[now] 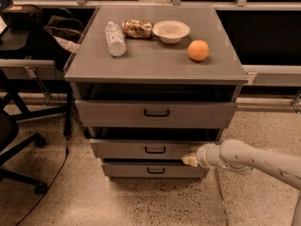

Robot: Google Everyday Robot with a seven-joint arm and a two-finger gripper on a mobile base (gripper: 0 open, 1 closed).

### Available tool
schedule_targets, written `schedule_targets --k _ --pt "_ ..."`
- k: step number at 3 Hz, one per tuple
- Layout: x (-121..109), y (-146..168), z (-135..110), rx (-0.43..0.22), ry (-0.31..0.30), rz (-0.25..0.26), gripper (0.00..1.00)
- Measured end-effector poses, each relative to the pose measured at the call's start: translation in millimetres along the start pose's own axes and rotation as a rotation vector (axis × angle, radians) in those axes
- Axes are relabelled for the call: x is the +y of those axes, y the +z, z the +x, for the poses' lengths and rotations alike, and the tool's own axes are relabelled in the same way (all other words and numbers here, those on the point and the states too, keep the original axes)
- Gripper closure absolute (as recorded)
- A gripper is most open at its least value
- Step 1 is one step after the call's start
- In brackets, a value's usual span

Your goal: Close middle drawer

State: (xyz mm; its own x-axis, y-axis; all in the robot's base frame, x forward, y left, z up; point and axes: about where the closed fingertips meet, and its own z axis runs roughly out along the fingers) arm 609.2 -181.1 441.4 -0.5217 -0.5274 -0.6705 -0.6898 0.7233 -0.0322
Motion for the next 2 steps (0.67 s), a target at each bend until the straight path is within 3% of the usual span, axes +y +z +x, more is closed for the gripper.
schedule_targets --k 1,2 --pt "9.1 -0.4 22.2 0.023 0.036 -0.020 0.00" --pt "9.3 -1.7 20.5 0.018 0.036 -0.014 0.00"
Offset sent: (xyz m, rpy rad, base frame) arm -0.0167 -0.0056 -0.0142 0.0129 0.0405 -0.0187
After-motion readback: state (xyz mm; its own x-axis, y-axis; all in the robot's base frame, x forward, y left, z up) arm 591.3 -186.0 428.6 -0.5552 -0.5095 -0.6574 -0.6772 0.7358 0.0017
